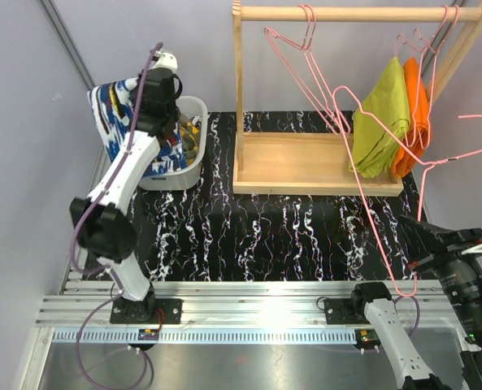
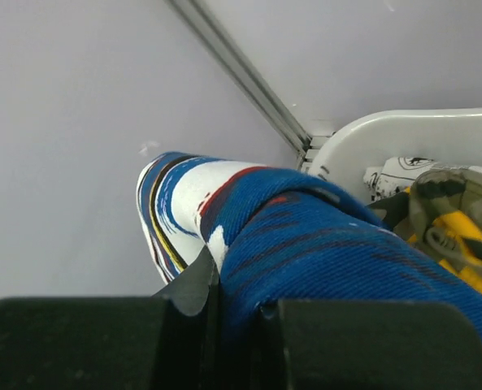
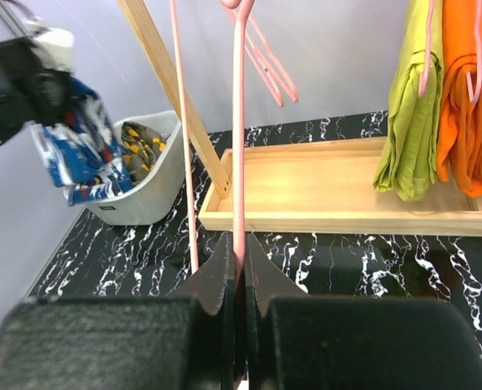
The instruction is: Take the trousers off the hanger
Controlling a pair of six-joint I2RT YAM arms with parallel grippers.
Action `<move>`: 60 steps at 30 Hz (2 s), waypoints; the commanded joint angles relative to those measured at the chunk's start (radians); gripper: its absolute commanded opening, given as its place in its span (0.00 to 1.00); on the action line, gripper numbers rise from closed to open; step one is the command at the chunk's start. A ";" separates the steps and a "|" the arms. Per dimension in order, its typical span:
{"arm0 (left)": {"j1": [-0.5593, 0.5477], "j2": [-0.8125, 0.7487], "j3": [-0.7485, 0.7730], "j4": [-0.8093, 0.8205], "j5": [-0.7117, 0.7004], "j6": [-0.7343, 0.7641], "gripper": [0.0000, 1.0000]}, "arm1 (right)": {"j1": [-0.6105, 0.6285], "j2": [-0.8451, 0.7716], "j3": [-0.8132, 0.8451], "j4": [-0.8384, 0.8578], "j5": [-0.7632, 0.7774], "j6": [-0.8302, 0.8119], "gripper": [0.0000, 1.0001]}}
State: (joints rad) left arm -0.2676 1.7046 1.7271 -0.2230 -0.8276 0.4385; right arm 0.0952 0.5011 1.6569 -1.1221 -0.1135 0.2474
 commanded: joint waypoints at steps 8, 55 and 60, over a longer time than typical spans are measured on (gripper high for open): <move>0.001 0.599 0.574 -0.090 0.036 -0.043 0.00 | 0.024 0.019 0.004 0.038 0.028 0.007 0.00; 0.126 -0.297 0.227 -0.487 0.772 -0.778 0.99 | 0.057 0.342 -0.166 0.378 0.295 -0.207 0.00; 0.126 -0.537 -0.027 -0.470 0.809 -0.802 0.99 | 0.057 0.425 -0.088 0.455 0.322 -0.275 0.00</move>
State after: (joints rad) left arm -0.1410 1.2545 1.8099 -0.6876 -0.0845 -0.3420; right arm 0.1459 0.8932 1.5017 -0.8062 0.1722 0.0494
